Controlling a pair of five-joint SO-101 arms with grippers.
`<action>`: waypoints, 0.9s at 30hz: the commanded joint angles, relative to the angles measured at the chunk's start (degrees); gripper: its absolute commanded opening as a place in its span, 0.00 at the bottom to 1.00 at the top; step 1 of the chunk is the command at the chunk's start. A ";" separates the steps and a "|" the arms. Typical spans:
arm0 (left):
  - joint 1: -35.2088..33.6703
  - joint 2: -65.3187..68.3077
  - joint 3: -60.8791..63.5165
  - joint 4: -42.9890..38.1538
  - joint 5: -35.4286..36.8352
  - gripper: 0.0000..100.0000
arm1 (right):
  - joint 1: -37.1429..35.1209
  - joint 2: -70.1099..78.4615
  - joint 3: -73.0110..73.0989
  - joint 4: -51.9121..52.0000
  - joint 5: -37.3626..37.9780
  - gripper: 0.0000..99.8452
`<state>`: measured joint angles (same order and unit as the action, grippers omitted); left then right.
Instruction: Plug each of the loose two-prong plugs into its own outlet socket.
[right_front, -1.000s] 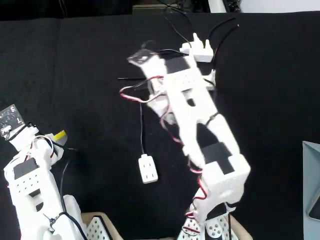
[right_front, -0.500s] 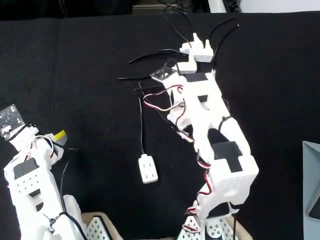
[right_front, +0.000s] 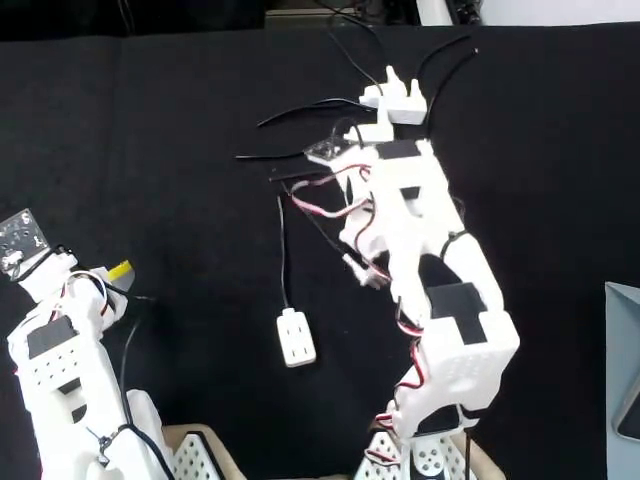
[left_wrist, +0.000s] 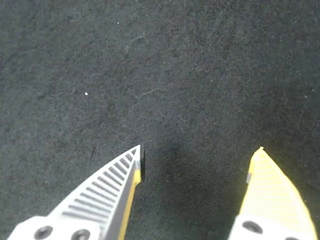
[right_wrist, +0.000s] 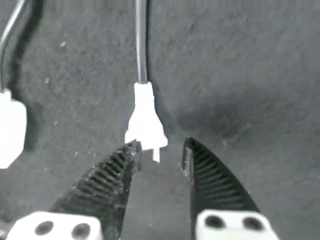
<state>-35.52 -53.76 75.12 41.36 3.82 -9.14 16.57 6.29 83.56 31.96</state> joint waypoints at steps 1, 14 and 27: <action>0.57 -0.62 -3.47 -1.32 -0.26 0.33 | 0.53 -2.86 -3.91 2.90 0.09 0.14; 2.33 -0.97 -2.77 -1.32 -2.37 0.33 | -4.66 -11.82 7.43 -2.20 0.26 0.14; 2.33 -0.97 -2.77 -1.32 -2.55 0.33 | -4.48 -6.99 17.80 -16.53 0.26 0.14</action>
<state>-33.93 -53.76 75.12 41.36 1.98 -14.15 8.57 24.04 68.44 31.87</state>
